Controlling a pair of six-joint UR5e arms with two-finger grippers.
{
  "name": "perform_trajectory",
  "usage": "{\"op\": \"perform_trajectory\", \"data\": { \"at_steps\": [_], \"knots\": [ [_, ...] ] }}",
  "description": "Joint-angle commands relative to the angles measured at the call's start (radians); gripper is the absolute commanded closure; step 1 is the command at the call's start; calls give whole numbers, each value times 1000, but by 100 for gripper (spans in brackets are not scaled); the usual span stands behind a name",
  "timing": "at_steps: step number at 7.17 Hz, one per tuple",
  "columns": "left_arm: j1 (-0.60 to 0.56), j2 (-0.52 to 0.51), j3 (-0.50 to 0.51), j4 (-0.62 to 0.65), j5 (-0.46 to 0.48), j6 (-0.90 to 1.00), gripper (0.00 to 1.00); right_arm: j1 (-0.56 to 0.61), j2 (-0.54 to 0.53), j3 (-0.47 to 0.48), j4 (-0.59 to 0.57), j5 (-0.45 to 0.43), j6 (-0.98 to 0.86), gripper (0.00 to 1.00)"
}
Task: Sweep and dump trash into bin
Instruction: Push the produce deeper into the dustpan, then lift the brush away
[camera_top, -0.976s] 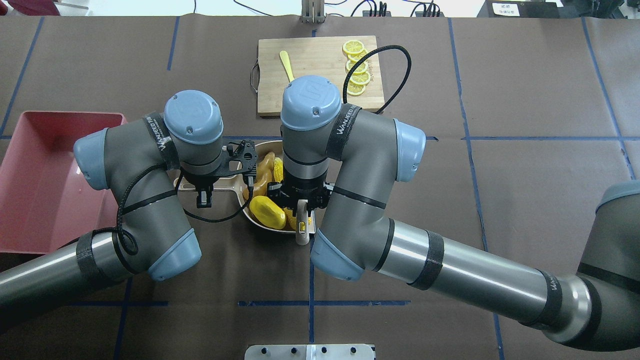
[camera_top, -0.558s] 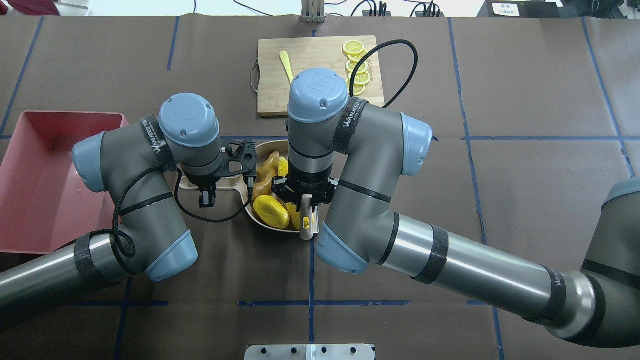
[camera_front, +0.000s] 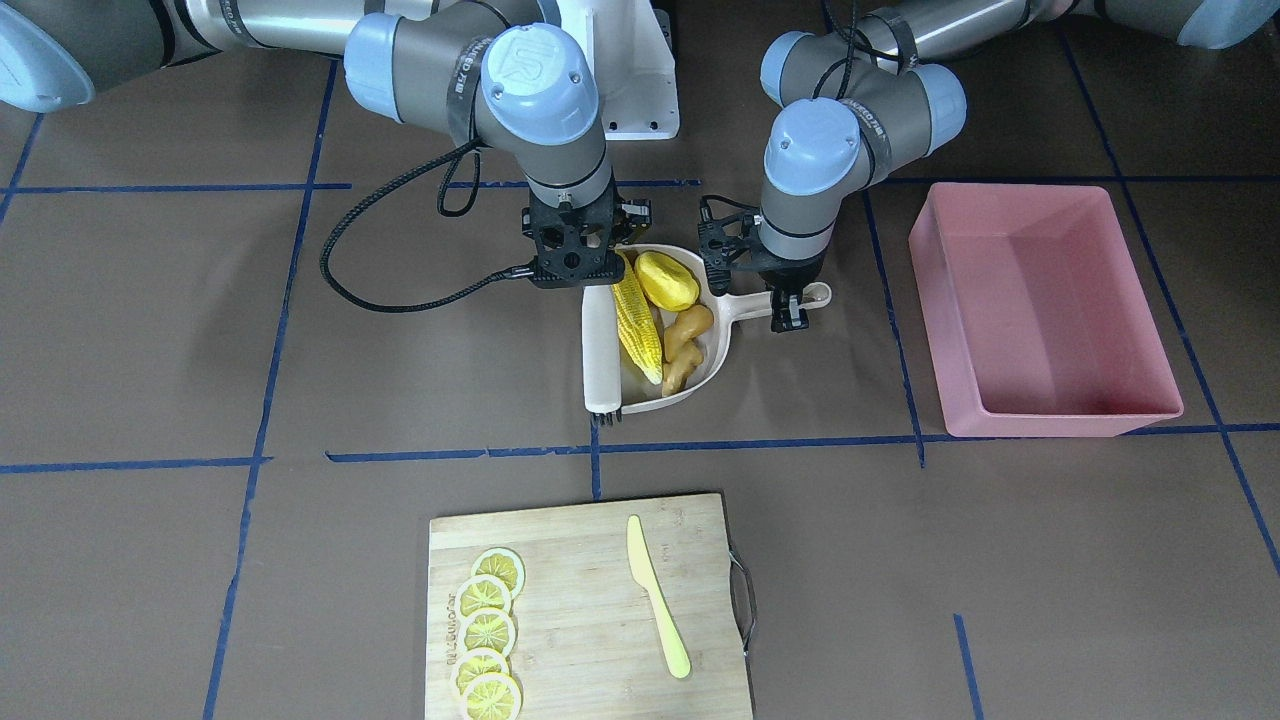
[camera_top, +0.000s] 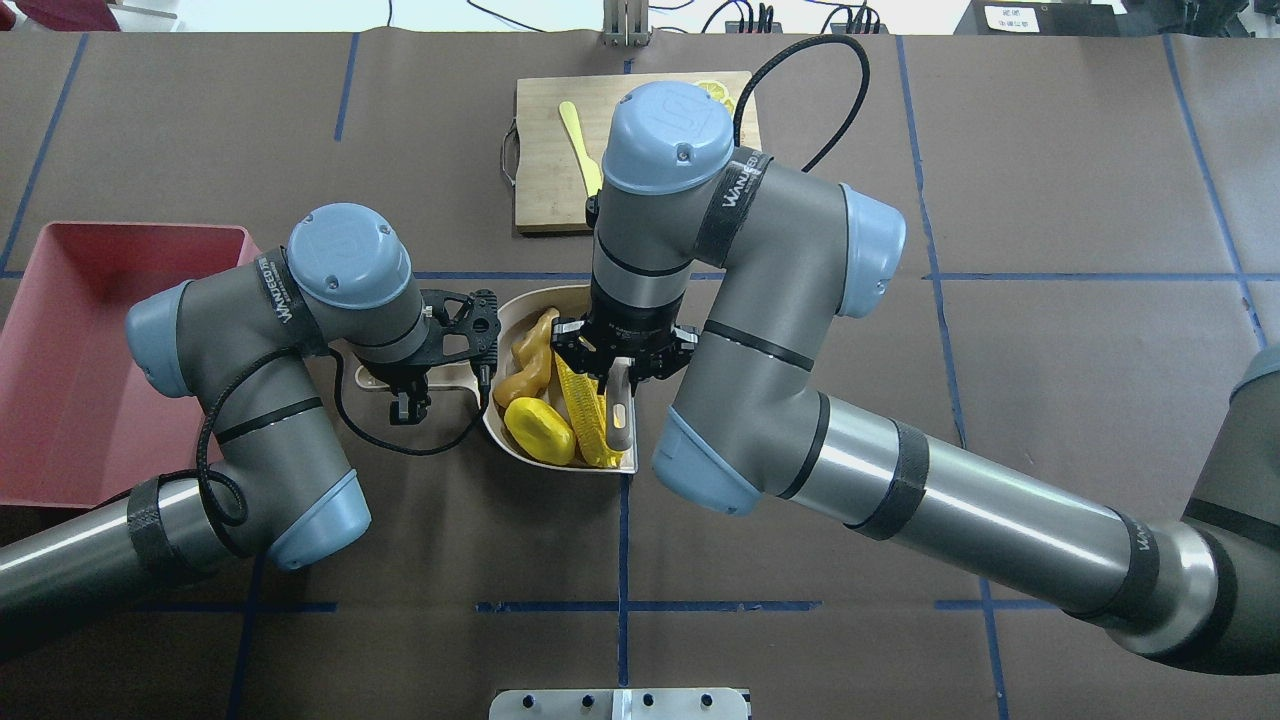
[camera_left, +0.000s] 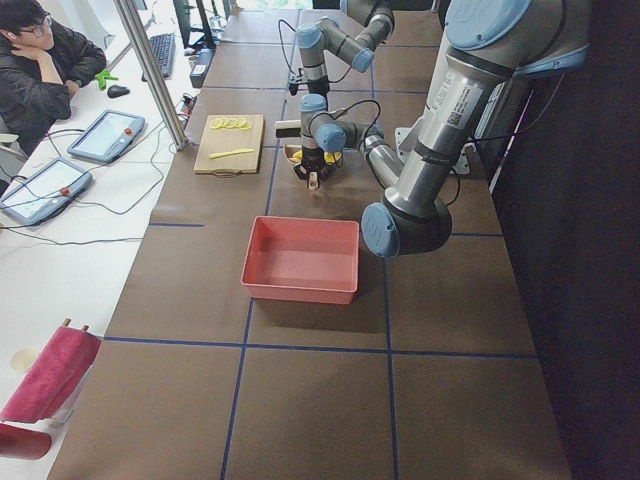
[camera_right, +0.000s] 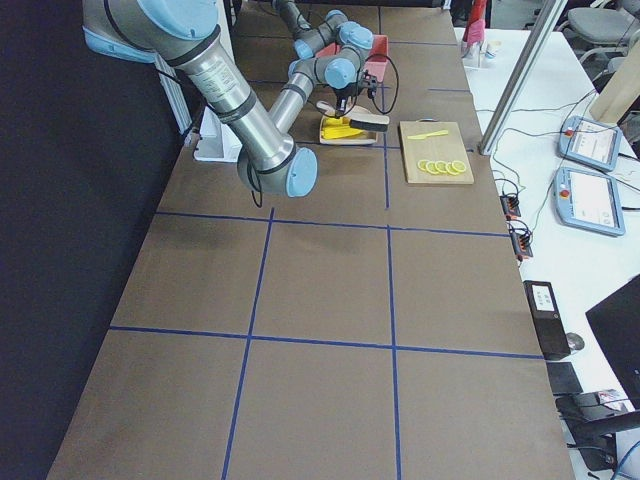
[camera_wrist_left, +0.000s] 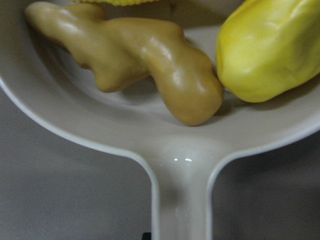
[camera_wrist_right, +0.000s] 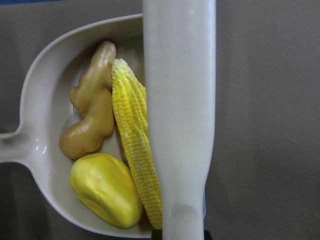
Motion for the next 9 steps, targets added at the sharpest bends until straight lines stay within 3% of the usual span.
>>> {"op": "perform_trajectory", "data": {
  "at_steps": [1, 3, 6, 8, 9],
  "knots": [
    [0, 7, 0, -4, -40, -12, 100, 42, -52, 71, -2, 35, -1, 100],
    [0, 11, -1, -53, -125, -56, 100, 62, -106, 125, -2, 36, -7, 100],
    [-5, 11, -13, -55, -136, -72, 100, 91, -136, 140, -4, 37, -15, 100],
    [-14, 12, -15, -103, -199, -75, 100, 105, -242, 235, -4, 37, -27, 100],
    [-17, 12, -15, -108, -201, -76, 100, 105, -242, 234, -4, 37, -27, 100]
  ]
}}
